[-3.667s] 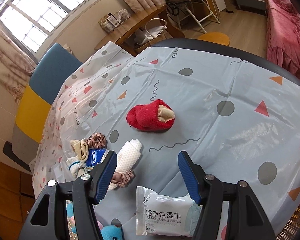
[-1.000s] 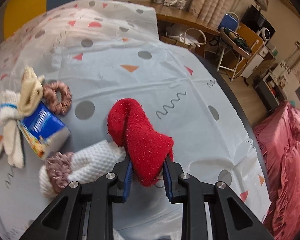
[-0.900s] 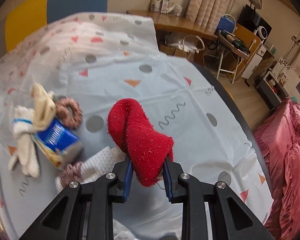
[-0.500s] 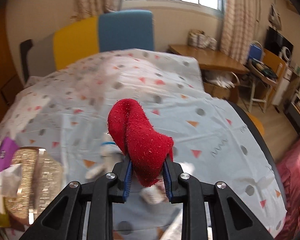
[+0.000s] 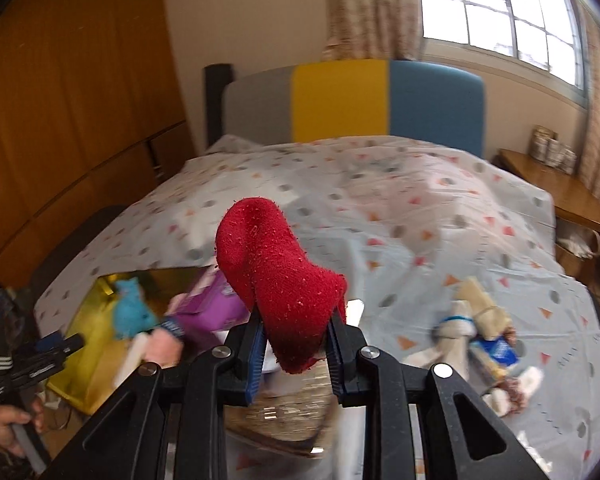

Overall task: Organize soft objects
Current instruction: 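Carry the red sock into the gold tray beside the sponge and open the right gripper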

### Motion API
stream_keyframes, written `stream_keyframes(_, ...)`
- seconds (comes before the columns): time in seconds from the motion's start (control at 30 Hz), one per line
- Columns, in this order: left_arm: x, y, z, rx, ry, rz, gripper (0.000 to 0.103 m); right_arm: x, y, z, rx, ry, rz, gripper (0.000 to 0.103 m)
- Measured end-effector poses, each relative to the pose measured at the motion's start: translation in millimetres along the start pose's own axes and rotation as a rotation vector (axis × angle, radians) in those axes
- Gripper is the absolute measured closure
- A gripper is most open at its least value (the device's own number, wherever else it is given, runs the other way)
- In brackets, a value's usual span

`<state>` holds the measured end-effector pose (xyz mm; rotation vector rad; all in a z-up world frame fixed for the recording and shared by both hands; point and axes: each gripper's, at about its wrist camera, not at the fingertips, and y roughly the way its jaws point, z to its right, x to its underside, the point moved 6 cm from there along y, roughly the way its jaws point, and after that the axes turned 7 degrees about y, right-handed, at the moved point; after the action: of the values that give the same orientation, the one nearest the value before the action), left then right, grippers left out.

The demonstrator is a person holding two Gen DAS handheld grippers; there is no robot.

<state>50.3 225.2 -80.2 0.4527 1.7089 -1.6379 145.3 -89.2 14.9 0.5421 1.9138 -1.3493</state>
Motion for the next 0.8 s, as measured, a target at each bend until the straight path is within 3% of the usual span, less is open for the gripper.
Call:
stream_keyframes(0.27,1.9,-1.8,-12.9,-0.007,-0.033,0.006,0.029,47.3,22.0,-100.3,-0.183,-0.135,-0.131,0.077)
stream_keyframes(0.4,3.4,-4.6,-24.8,-0.026,-0.05,0.013,0.029,77.8,43.8,-134.3,-0.227,-0.179,-0.212,0.077)
stream_keyframes(0.63,11.0,-0.8,-37.6,-0.038,-0.075,-0.002,0.029,122.0,89.4,-153.8,-0.227,-0.193,-0.389,0.072)
stream_keyframes(0.8,13.1,-0.7,-34.4,-0.039,-0.06,0.004,0.029,141.9,101.3,-153.4,-0.183,-0.205,-0.427,0.062)
